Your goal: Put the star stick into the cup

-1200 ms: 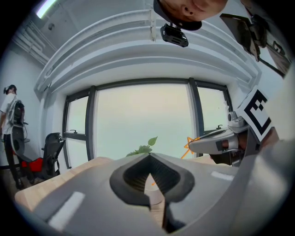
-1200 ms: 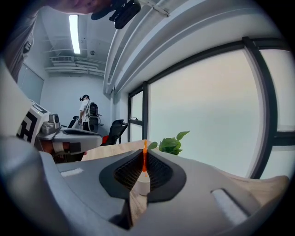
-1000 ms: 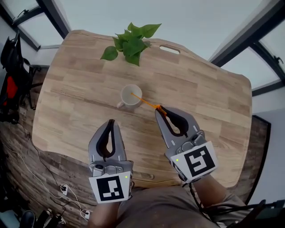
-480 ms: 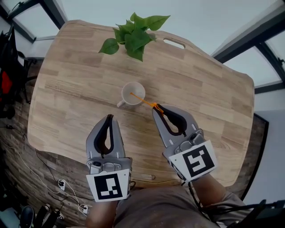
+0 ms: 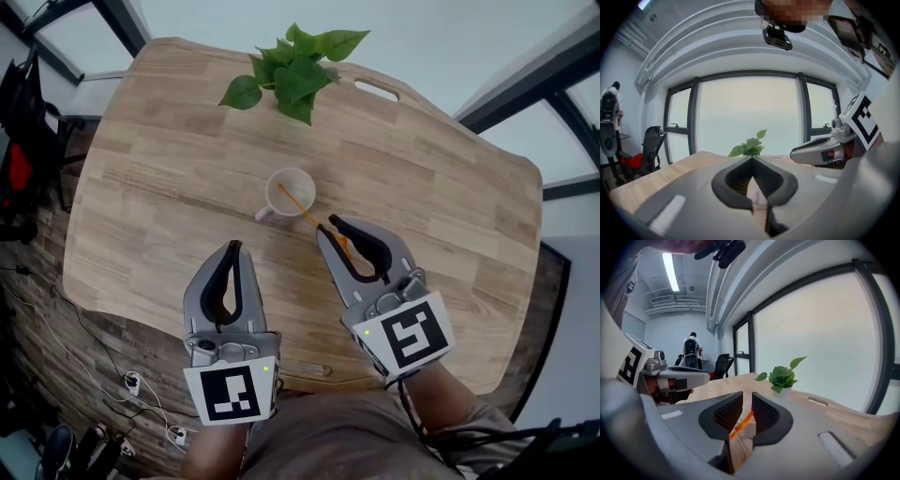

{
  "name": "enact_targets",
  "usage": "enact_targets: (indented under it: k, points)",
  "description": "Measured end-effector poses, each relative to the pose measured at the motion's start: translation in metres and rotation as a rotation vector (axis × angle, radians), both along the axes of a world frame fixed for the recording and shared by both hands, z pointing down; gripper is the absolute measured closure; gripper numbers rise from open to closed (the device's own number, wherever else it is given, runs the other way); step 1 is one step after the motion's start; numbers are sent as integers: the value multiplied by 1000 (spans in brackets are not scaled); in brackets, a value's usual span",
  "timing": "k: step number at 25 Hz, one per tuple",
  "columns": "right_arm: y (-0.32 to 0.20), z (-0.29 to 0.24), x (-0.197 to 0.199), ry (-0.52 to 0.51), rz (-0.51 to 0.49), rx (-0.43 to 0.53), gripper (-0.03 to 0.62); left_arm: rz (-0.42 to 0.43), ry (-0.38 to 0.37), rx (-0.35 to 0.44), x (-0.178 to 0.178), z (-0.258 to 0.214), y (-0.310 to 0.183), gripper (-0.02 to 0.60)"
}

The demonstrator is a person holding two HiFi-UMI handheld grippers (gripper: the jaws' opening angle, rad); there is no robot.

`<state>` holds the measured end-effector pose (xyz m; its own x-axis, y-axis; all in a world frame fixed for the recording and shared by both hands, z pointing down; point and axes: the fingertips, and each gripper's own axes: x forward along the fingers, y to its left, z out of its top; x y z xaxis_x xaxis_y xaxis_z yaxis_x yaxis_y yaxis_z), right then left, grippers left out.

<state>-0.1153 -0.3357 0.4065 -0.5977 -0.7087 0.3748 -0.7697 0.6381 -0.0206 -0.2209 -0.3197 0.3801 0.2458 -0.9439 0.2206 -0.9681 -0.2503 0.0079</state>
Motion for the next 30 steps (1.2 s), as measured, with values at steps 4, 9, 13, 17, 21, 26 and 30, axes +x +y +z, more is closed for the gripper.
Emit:
enact_targets:
  k: [4,9,13,17,21,26,30]
  points:
    - [5,-7,1,-7,4,21,496,-4,3,-2,0,-2,7,581]
    - [16,-23,9,-20,15,60,494,6,-3,30,10,-16,17,581]
    - [30,-43,18,-37,21,95,494,13,-9,69,21,-35,30,581]
    - [47,-70,28,-77,27,145,497,19,-12,125,35,-63,46,581]
    - [68,-97,38,-116,21,189,517,15,-20,180,48,-92,63,581]
    - [89,-130,53,-150,19,268,558,8,-30,247,66,-124,81,581]
    - [102,-158,63,-206,29,338,566,4,-22,274,79,-141,95,581]
